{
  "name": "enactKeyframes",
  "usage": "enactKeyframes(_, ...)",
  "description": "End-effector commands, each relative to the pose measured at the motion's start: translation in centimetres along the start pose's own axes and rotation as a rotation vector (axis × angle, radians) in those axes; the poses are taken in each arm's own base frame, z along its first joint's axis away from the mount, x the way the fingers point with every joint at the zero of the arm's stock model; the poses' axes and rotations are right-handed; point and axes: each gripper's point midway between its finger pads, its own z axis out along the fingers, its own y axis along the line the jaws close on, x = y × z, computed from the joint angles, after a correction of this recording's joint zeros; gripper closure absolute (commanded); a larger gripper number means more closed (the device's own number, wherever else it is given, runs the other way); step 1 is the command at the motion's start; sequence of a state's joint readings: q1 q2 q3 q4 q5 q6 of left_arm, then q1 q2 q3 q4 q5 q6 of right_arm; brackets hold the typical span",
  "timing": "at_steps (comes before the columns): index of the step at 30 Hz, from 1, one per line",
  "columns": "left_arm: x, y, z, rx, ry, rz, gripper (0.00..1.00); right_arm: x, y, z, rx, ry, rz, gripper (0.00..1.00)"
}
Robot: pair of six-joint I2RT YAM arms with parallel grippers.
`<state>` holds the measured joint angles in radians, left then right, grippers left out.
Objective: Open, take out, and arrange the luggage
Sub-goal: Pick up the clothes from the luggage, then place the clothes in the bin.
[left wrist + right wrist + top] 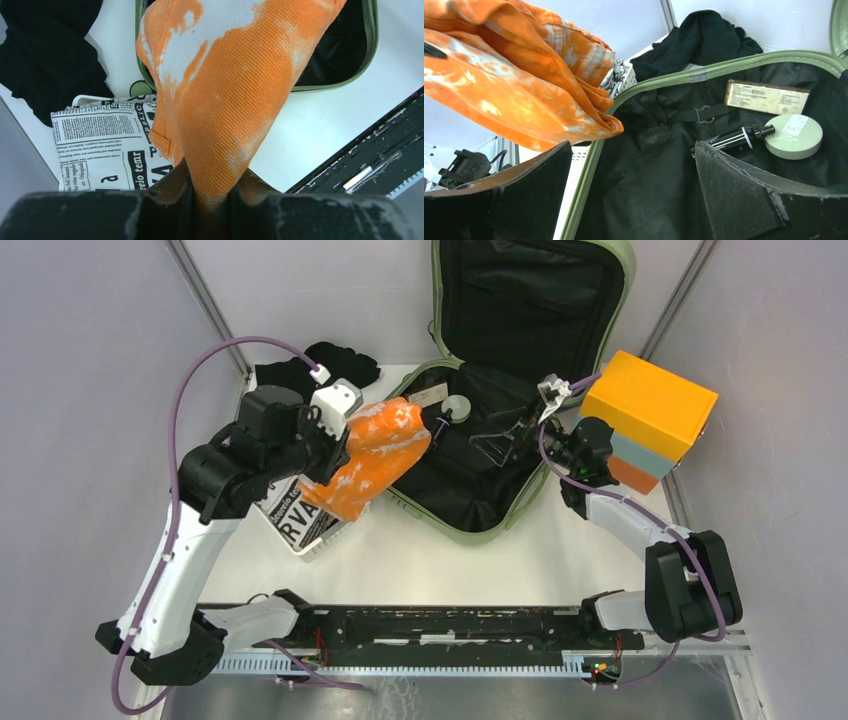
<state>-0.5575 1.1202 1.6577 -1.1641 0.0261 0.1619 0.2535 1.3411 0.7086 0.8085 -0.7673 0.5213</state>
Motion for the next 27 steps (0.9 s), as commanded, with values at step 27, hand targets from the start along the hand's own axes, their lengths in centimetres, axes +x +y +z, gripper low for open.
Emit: enactKeyframes(27, 1.9, 2.6, -5.6, -0.201, -0.14, -0.054, 0.98, 0.6, 2.4, 3.4, -0.071, 0.072, -0.114, 0.02)
